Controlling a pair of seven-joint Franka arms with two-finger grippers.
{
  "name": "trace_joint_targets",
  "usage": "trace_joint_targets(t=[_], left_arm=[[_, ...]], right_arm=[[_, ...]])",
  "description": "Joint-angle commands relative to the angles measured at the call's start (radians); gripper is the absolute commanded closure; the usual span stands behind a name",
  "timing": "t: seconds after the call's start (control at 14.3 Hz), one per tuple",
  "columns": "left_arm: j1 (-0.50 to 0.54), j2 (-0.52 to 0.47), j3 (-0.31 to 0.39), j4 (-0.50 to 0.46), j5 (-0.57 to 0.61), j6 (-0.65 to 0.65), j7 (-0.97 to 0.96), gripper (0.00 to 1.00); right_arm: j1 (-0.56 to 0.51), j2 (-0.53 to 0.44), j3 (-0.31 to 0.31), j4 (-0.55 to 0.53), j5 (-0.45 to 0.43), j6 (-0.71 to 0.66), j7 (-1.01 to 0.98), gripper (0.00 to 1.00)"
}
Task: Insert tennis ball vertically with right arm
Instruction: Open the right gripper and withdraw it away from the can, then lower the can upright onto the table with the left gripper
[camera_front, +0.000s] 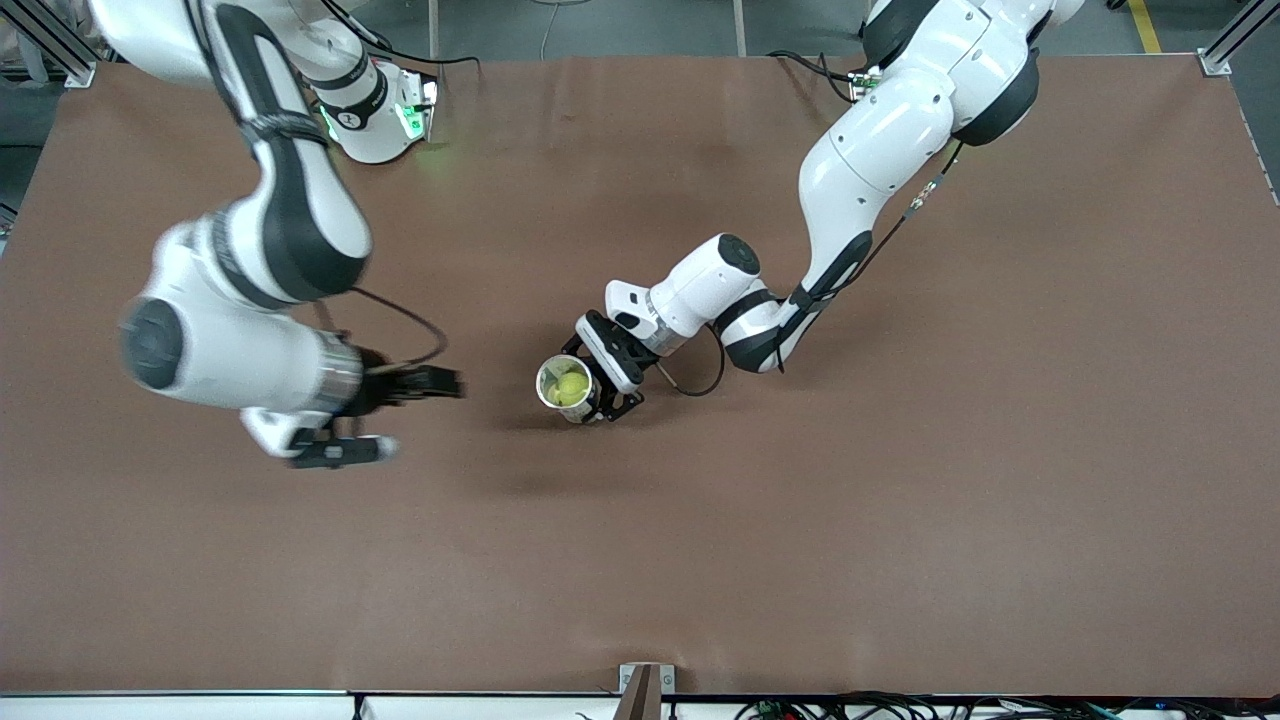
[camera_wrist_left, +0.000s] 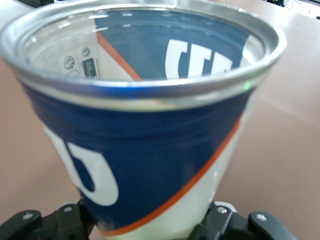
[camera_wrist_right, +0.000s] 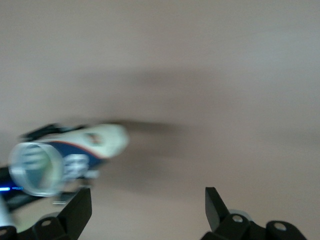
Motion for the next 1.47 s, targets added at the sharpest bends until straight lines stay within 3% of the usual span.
trace_joint_targets(t=[0.0, 0.14, 0.35, 0.63, 0.77, 1.19, 1.4], left_arm=[[-0.016, 0.014, 0.018, 0.011, 0.0, 0.004, 0.007, 0.17], [-0.017, 0.007, 0.04, 0.01, 0.006, 0.002, 0.017, 0.0], [-0.016, 0.0, 0.043, -0.015, 0.007, -0.006, 0.019, 0.0], [-0.017, 0.0, 0.044, -0.029, 0.007, -0.01, 0.019, 0.0], [-0.017, 0.0, 0.046, -0.035, 0.007, -0.01, 0.019, 0.0], [-0.016, -0.02, 0.046, -0.102, 0.007, -0.012, 0.017, 0.0], [-0.008, -0.043, 0.046, -0.147, 0.009, -0.015, 0.019, 0.0]], right_arm=[[-0.006, -0.133, -0.071, -0.027, -0.231, -0.075, 0.007, 0.0], [-0.007, -0.168, -0.128, 0.007, -0.253, -0.15, -0.001, 0.0], [-0.007, -0.168, -0.225, 0.097, -0.247, -0.212, -0.004, 0.0], [-0.029, -0.188, -0.27, 0.104, -0.236, -0.212, -0.013, 0.0], [-0.114, -0.22, -0.224, 0.102, -0.222, -0.212, -0.013, 0.0], [-0.363, -0.256, 0.017, 0.087, -0.231, -0.204, -0.105, 0.0], [-0.369, -0.257, 0.029, 0.081, -0.237, -0.198, -0.107, 0.0]])
